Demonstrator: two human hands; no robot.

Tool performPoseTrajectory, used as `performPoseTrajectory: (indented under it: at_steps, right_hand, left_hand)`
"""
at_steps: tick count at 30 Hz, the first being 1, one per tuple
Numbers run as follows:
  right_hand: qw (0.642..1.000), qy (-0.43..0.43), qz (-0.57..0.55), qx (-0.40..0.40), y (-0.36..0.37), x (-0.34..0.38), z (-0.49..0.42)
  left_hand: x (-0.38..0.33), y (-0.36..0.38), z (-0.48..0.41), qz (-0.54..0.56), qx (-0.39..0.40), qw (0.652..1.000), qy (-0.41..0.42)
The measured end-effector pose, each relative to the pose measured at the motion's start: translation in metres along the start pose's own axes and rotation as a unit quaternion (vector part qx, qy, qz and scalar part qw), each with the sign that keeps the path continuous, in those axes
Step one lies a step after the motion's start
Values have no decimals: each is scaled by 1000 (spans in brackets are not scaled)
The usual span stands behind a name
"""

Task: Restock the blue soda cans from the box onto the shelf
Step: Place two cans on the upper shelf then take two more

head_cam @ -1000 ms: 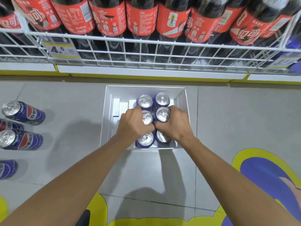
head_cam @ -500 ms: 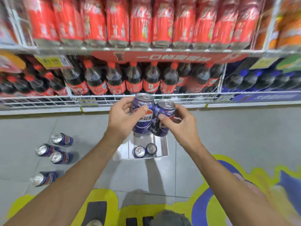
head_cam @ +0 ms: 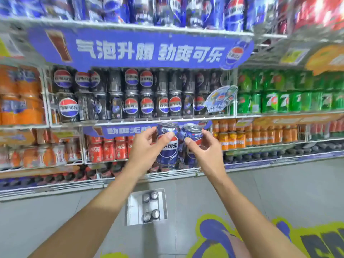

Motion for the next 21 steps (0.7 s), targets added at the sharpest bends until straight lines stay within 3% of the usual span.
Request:
performPoseTrajectory:
  at_steps: [8,13,17,21]
  right_hand:
    - [997,-60,-6,-44,-84,140,-49]
    - [995,-71,-7,-75,-104,171,-77]
    - [993,-65,-7,-96,-106,181,-97]
    - [990,-52,28,-124,-112,194,-121]
  left_hand:
    - [-162,54,-27,-4,-10,996,87]
    - [-191,71,-48,37,-50,994,91]
    - [-201,81,-69,6,-60,994,95]
    - [-212,92,-97,6,-42,994,96]
Point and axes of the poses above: each hand's wrist, its own z-axis away from the middle knuckle, its own y-axis out of the palm, x = y × z, the point moved 5 cm from there along -z, towards the middle knuckle, and after that the axes turned 10 degrees about z, right-handed, at the moved point
